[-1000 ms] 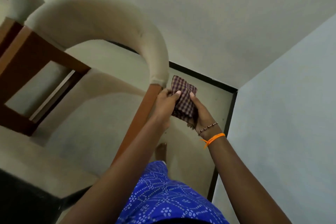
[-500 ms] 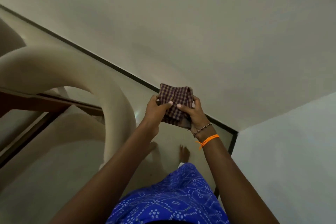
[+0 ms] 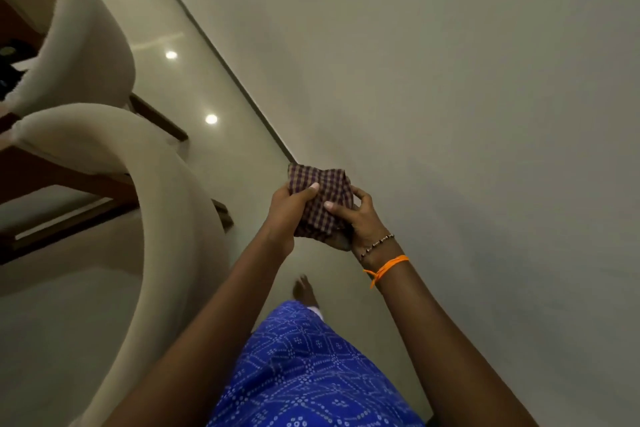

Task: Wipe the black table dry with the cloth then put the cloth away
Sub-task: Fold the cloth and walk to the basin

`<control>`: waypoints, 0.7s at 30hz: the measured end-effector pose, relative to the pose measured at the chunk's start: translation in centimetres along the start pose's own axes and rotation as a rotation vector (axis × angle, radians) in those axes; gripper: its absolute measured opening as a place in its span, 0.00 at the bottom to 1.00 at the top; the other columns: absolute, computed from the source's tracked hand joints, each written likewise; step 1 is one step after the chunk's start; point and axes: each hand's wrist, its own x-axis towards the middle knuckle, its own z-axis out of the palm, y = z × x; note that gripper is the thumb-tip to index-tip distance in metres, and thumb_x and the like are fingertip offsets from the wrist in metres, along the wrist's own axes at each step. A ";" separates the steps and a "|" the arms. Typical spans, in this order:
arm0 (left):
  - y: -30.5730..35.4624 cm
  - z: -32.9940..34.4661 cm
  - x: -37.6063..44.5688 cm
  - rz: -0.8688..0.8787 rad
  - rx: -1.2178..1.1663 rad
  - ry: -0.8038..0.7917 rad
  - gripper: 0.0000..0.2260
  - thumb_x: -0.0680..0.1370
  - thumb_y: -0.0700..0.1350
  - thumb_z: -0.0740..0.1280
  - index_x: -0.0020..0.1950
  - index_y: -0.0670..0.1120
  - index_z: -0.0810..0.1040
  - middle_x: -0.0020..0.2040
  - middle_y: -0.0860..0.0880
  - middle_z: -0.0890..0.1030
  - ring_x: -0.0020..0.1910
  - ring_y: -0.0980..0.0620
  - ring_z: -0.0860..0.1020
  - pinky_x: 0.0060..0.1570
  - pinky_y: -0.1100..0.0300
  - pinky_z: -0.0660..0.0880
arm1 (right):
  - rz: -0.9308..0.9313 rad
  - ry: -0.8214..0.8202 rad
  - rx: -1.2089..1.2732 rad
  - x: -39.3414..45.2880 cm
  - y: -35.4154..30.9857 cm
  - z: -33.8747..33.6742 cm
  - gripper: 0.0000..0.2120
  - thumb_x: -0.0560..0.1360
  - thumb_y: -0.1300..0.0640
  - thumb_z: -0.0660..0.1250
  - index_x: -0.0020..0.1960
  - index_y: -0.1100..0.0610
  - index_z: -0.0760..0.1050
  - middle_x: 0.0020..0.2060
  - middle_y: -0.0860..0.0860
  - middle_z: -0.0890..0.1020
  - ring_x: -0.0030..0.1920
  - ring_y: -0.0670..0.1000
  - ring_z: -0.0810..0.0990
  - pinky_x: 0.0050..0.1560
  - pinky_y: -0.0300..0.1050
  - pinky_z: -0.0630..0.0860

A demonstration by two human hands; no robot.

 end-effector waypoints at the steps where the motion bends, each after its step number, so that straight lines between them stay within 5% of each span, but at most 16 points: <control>1: 0.6 0.0 1.3 0.016 -0.024 0.036 0.11 0.78 0.44 0.64 0.59 0.44 0.74 0.52 0.45 0.80 0.49 0.48 0.80 0.44 0.54 0.79 | 0.002 -0.008 -0.028 1.9 -0.7 0.7 0.33 0.68 0.69 0.71 0.68 0.58 0.60 0.62 0.61 0.73 0.60 0.62 0.76 0.60 0.63 0.74; 6: 4.5 -1.2 9.0 0.040 -0.149 0.266 0.18 0.75 0.42 0.68 0.63 0.40 0.71 0.56 0.44 0.78 0.50 0.48 0.78 0.42 0.58 0.77 | -0.008 -0.115 -0.165 11.0 -4.2 6.4 0.28 0.67 0.72 0.70 0.65 0.66 0.69 0.60 0.66 0.76 0.58 0.66 0.77 0.58 0.64 0.75; 9: 7.6 -2.7 12.8 0.065 -0.187 0.355 0.20 0.74 0.39 0.68 0.63 0.40 0.68 0.55 0.46 0.76 0.47 0.50 0.77 0.40 0.60 0.75 | 0.045 -0.154 -0.167 15.0 -6.6 10.2 0.23 0.69 0.74 0.67 0.63 0.69 0.70 0.56 0.65 0.78 0.51 0.63 0.80 0.49 0.55 0.80; 12: 10.3 -4.0 15.7 0.079 -0.202 0.381 0.18 0.76 0.38 0.66 0.63 0.43 0.67 0.54 0.47 0.75 0.50 0.50 0.75 0.43 0.59 0.75 | 0.117 -0.214 -0.142 17.9 -8.5 13.1 0.21 0.70 0.74 0.66 0.63 0.71 0.70 0.50 0.62 0.80 0.45 0.58 0.80 0.41 0.47 0.82; 16: 14.9 -8.1 21.2 0.070 -0.241 0.437 0.17 0.77 0.39 0.64 0.65 0.46 0.67 0.59 0.46 0.75 0.56 0.47 0.75 0.53 0.52 0.76 | 0.162 -0.297 -0.189 24.0 -10.8 19.2 0.23 0.69 0.74 0.66 0.64 0.70 0.70 0.53 0.63 0.79 0.48 0.59 0.80 0.42 0.47 0.81; 21: 18.5 -12.9 26.4 0.071 -0.289 0.462 0.17 0.78 0.39 0.61 0.67 0.47 0.66 0.60 0.46 0.75 0.55 0.47 0.75 0.43 0.58 0.75 | 0.096 -0.389 -0.340 30.0 -12.2 25.6 0.25 0.68 0.75 0.67 0.64 0.65 0.68 0.52 0.59 0.79 0.49 0.56 0.80 0.41 0.43 0.82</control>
